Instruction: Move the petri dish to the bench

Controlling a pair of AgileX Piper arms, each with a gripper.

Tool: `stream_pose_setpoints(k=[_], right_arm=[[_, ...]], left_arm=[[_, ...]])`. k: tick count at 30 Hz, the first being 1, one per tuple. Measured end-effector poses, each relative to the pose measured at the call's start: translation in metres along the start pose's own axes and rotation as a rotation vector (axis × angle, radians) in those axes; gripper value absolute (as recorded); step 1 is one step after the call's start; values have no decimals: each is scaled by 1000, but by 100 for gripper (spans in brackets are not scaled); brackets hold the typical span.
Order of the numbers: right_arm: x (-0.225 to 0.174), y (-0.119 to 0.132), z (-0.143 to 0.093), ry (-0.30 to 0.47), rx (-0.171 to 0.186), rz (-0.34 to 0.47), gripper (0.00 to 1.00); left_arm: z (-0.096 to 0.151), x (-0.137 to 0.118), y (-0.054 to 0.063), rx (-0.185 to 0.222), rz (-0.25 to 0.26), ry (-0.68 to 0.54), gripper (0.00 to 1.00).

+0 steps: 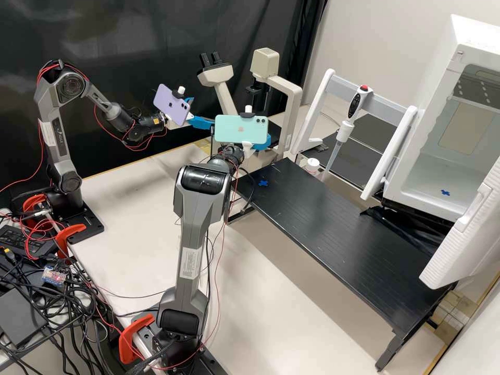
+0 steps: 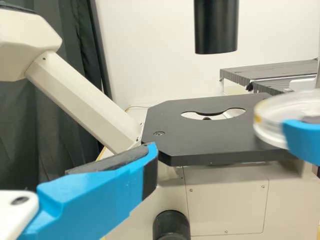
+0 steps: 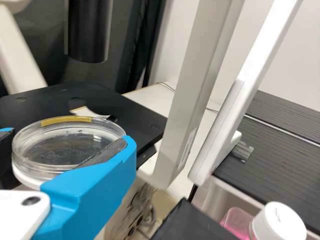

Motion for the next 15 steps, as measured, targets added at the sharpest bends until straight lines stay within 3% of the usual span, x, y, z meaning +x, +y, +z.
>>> stream_pose_setpoints(k=[7, 15], right_arm=[[-40, 8, 25, 4, 99, 50, 0], [-78, 3, 63, -39, 128, 95, 0]], left_arm=[[0, 0, 0, 0, 0, 0, 100], [0, 0, 0, 0, 0, 0, 100]])
